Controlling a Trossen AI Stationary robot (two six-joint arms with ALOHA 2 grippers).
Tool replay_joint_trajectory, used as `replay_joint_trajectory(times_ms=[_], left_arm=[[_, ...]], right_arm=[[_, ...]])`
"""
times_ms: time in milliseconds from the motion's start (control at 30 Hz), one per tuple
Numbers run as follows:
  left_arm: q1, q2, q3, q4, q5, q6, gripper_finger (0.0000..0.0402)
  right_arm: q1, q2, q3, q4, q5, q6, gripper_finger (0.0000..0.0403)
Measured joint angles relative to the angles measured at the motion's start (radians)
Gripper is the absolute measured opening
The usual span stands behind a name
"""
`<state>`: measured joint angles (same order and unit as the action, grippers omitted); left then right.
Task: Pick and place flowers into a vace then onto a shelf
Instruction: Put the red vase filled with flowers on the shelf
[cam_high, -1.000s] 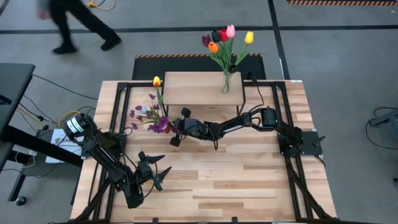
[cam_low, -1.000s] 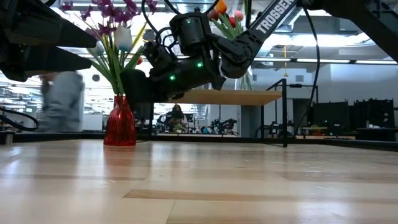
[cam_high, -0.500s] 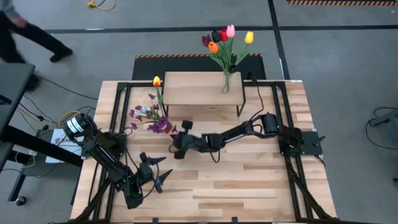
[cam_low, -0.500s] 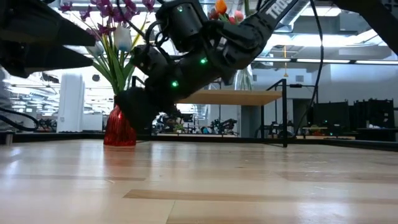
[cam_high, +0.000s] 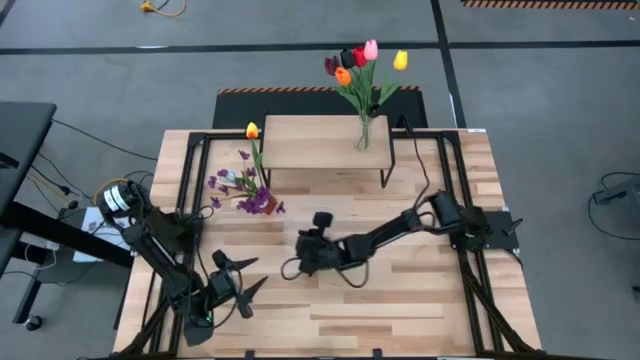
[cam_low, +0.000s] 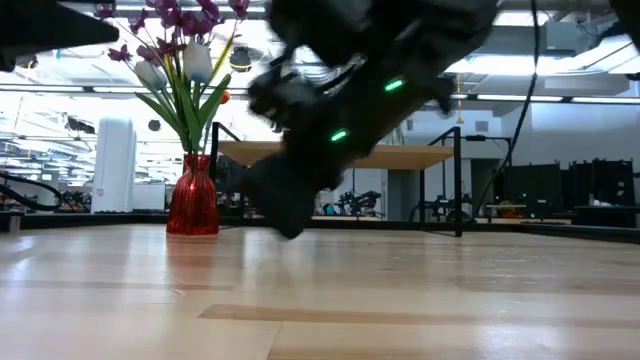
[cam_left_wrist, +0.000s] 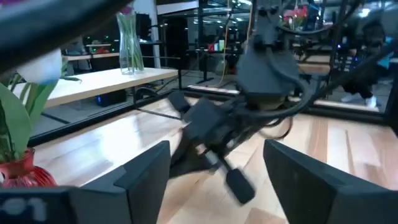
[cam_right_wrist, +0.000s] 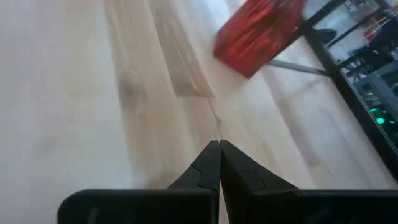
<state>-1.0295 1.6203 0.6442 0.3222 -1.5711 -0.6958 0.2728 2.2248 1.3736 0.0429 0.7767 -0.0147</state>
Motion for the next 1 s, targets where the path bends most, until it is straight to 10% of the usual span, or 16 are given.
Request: replay_joint_trajectory(times_ms=[200, 433, 1000], left_arm=[[0.023, -0.002, 0.001, -0.037, 0.000, 0.000, 0.0205], [0.096, 0.001, 0.000, -0.178, 0.034, -0.122, 0.0181], [0.146, 0.001, -0.001, -0.834, 0.410, -1.007, 0.0246]], right_arm=[[0.016, -0.287, -0.342, 0.219, -0.033, 0.037, 0.0000], [0.036, -0.644, -0.711, 0.474, -0.450, 0.032, 0.0000], [0.172, -0.983, -0.921, 0.243, -0.213, 0.089, 0.0000]])
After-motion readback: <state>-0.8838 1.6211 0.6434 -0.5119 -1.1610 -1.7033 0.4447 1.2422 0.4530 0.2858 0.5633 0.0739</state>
